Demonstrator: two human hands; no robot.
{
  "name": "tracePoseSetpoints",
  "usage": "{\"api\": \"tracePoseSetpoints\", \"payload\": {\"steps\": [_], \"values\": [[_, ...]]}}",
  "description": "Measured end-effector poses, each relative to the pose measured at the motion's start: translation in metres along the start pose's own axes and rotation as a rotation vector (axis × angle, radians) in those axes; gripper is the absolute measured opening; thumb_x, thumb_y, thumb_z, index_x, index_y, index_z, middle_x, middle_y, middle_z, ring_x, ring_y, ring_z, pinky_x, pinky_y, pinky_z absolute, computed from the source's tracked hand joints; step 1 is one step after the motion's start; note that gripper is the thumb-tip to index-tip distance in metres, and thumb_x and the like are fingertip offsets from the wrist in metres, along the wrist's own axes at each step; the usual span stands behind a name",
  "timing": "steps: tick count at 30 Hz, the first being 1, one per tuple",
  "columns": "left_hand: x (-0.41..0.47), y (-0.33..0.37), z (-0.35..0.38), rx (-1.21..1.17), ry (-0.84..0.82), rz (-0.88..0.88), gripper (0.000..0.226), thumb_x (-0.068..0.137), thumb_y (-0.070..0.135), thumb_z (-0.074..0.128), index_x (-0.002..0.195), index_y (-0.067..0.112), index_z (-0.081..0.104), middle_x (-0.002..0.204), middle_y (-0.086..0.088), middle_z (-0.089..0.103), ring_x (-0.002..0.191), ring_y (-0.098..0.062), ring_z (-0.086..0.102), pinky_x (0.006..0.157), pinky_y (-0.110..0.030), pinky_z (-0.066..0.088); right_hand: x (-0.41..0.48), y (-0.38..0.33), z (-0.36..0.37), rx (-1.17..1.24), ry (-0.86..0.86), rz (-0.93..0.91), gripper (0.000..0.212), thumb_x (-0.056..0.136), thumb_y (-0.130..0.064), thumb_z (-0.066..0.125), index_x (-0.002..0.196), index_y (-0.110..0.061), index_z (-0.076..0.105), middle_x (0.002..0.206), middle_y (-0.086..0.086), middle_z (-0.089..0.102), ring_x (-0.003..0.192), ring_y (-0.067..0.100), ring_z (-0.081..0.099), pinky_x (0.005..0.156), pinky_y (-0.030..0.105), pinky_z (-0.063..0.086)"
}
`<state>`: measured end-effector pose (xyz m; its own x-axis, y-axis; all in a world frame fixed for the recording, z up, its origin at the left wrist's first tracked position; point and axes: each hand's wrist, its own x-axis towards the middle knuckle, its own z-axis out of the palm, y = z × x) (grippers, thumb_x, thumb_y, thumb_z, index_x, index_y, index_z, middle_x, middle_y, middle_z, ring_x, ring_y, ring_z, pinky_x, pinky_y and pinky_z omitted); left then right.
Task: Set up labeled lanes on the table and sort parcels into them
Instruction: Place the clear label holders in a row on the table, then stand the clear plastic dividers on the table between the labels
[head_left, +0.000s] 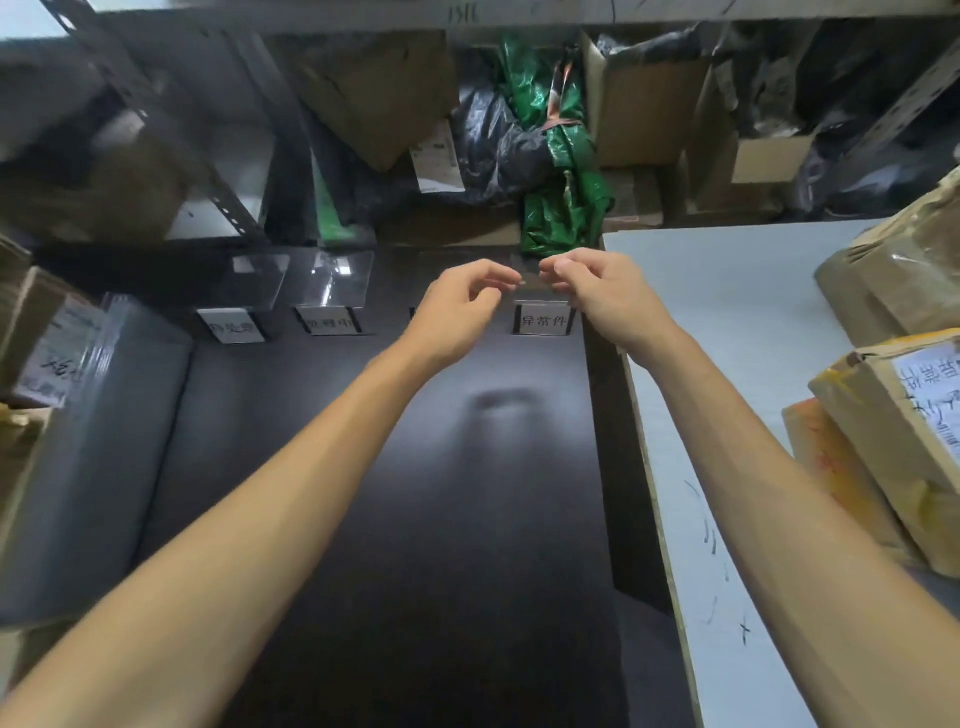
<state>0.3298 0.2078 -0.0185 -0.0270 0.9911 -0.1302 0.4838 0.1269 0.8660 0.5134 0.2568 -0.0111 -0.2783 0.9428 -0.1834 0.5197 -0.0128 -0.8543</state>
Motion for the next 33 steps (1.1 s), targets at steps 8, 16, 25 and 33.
{"api": "tracePoseSetpoints", "payload": {"steps": [8, 16, 25, 33], "values": [[-0.088, -0.011, -0.078, -0.044, 0.128, -0.034, 0.033, 0.101, 0.003, 0.043, 0.109, 0.024, 0.068, 0.107, -0.002, 0.074, 0.098, -0.019, 0.070, 0.094, -0.039, 0.057, -0.043, -0.071, 0.050, -0.009, -0.090, -0.200, 0.027, 0.106, -0.026, 0.050, 0.116, -0.018, 0.074, 0.110, -0.002, 0.074, 0.107, 0.014, 0.068, 0.101, 0.040, 0.054], [-0.236, -0.016, -0.159, -0.160, 0.303, 0.021, 0.037, 0.101, -0.005, 0.042, 0.106, 0.020, 0.069, 0.102, -0.004, 0.074, 0.085, -0.006, 0.070, 0.079, -0.017, 0.051, -0.129, -0.152, 0.137, 0.073, -0.199, -0.372, 0.021, 0.102, -0.029, 0.055, 0.103, -0.024, 0.076, 0.104, -0.005, 0.076, 0.102, 0.016, 0.071, 0.099, 0.042, 0.054], [-0.437, -0.011, -0.234, -0.232, 0.566, 0.007, 0.034, 0.104, -0.001, 0.042, 0.102, 0.021, 0.069, 0.098, -0.003, 0.073, 0.087, -0.016, 0.066, 0.080, -0.023, 0.052, -0.254, -0.252, 0.237, 0.235, -0.460, -0.567, 0.019, 0.104, -0.021, 0.057, 0.101, -0.020, 0.076, 0.102, 0.003, 0.078, 0.095, 0.015, 0.071, 0.091, 0.034, 0.055], [-0.521, -0.005, -0.283, -0.230, 0.751, 0.012, 0.028, 0.105, 0.000, 0.042, 0.111, 0.009, 0.068, 0.106, -0.011, 0.073, 0.092, -0.016, 0.067, 0.081, -0.020, 0.054, -0.300, -0.322, 0.293, 0.197, -0.584, -0.747, 0.021, 0.101, -0.032, 0.056, 0.103, -0.024, 0.076, 0.102, -0.001, 0.078, 0.098, 0.019, 0.073, 0.088, 0.038, 0.055]]}}
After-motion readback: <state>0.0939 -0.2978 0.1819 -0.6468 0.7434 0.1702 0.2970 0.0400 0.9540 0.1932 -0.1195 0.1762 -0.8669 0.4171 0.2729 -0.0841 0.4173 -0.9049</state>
